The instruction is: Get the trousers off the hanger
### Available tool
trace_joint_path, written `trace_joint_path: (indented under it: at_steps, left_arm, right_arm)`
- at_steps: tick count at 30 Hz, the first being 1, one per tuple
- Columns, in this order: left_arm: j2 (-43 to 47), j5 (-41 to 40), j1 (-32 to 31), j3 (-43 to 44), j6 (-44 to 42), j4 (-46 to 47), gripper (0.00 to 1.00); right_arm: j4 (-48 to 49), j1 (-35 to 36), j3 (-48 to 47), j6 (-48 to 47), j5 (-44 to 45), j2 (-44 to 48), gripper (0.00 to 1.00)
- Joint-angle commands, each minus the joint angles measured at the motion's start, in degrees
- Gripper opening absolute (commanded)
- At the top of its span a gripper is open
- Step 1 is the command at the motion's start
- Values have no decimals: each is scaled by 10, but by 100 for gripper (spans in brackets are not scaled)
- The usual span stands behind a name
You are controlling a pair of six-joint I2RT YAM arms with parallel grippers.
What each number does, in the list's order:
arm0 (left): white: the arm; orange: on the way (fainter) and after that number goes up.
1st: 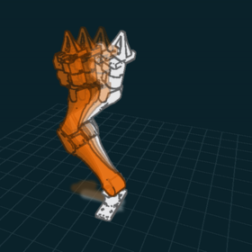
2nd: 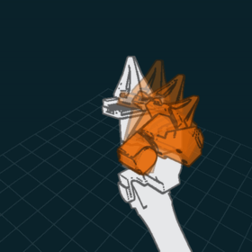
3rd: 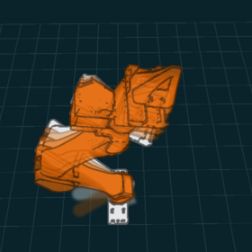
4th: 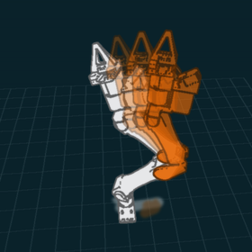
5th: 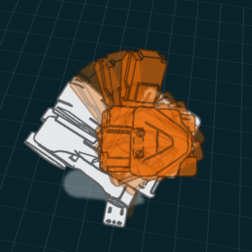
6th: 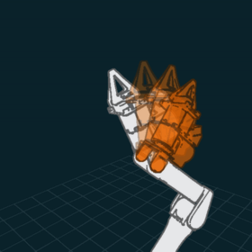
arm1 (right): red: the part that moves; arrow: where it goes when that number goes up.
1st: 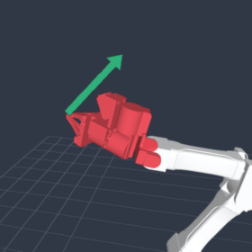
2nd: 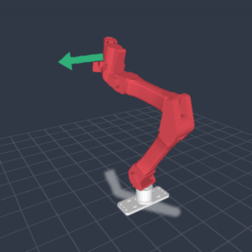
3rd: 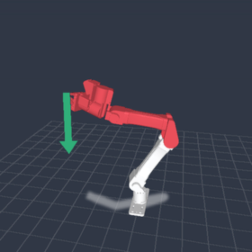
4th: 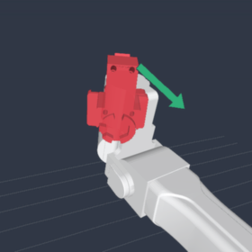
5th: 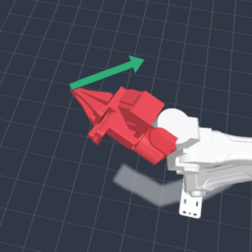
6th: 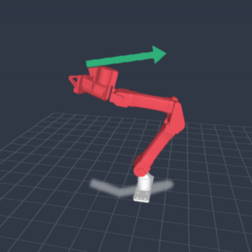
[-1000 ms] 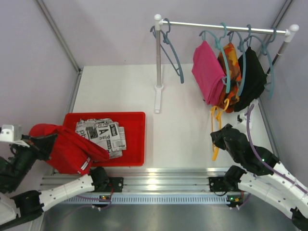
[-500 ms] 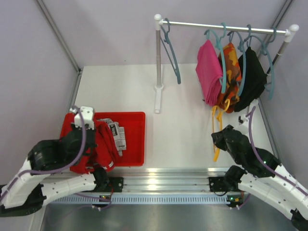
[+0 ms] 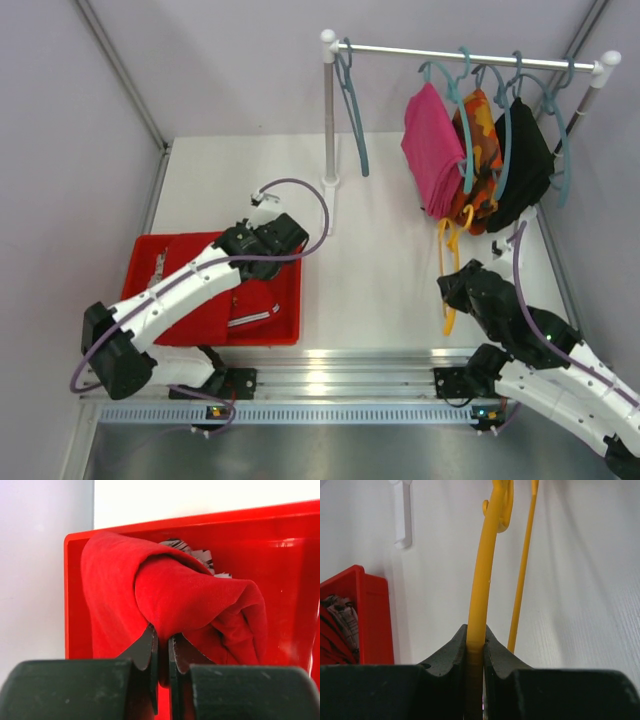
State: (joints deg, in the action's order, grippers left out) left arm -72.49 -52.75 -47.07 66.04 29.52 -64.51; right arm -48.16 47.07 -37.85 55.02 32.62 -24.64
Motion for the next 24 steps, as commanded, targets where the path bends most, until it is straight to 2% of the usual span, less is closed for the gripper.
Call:
trace_joint_path:
  at_steps: [1,9,17,21,24]
  left_arm:
    - [-19,-2,33,0,-67,92,0]
    - [-85,13,43,19,-128,109,0]
    - [-150,27,65,4,-94,84,0]
    - [-172,39,66,12,-50,45,0]
    - [-165,96,66,24,-33,24,20]
  right_arm:
    - [39,-1,8,-12,-12,3,0]
    - [62,-1,28,-4,-9,-1,0]
    - [110,0,17,-28,-43,-52,0]
    - [124,-1,6,-40,-59,-80,0]
    - [136,-1,1,-46,-72,-92,0]
